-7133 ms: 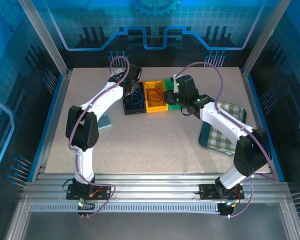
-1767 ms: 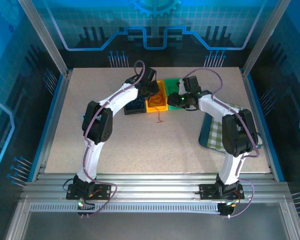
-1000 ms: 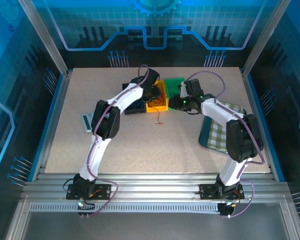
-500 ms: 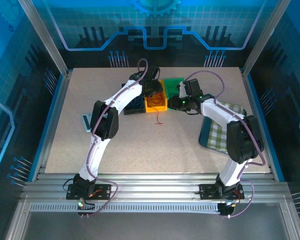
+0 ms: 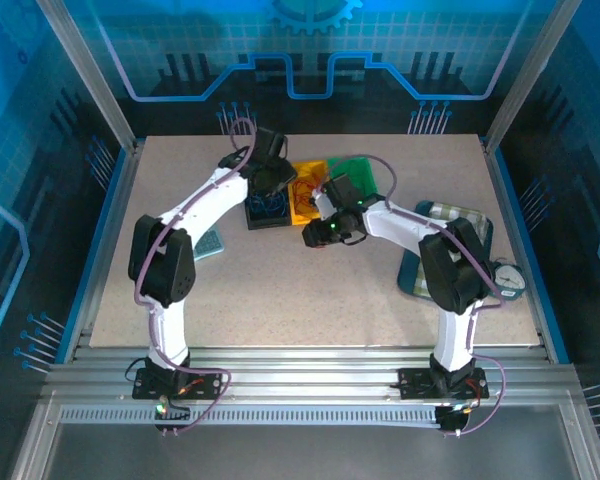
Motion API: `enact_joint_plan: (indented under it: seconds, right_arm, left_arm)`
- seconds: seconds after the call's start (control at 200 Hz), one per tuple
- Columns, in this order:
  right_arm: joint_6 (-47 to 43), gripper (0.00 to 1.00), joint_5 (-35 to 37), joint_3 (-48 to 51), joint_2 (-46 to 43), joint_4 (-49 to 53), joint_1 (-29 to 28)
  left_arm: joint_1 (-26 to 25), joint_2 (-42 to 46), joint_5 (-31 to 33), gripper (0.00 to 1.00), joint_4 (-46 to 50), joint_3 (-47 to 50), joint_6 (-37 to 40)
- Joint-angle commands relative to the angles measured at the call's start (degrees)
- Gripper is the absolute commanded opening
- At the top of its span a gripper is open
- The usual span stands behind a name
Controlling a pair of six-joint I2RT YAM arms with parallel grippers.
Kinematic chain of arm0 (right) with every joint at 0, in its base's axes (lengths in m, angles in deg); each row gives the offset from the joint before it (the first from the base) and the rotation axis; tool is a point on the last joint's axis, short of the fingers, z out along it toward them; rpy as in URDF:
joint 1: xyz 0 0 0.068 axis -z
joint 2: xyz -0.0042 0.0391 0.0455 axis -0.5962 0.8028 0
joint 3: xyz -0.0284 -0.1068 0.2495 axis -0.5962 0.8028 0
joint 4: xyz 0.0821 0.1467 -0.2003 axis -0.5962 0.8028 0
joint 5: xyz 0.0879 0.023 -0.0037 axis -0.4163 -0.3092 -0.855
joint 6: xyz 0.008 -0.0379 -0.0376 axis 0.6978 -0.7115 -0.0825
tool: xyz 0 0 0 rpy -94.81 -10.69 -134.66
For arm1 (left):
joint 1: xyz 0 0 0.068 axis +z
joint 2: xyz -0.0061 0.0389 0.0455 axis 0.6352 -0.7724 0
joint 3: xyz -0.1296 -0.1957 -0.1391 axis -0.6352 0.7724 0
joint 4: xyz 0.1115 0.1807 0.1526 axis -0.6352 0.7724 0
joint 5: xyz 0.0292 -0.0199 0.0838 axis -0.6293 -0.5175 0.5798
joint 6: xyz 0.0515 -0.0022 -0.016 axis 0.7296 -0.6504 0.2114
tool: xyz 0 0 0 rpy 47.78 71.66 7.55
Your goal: Untangle the cables
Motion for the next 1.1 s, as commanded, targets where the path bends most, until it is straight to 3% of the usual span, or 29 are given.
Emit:
enact_joint_plan:
  seconds: [0.0,0.505,1.096]
  right_arm:
    - [-2.05,0.43,5.75,-1.55,0.89,4.86,-0.3]
    - [-2.15,0.47,6.76,-3.75,5.38,6.49,-0.31]
    - [-2.03,0.34,6.55,-2.79,6.53,5.72,-0.28]
  left_arm:
    - [1.57,0.86,1.75,0.44,-0.79,3.33,-4.75]
    - [1.92,1.9,1.56,0.43,-0.38,4.53,-5.14]
    - [2.25,3.04,1.49,0.43,-0.55,6.25,-5.84]
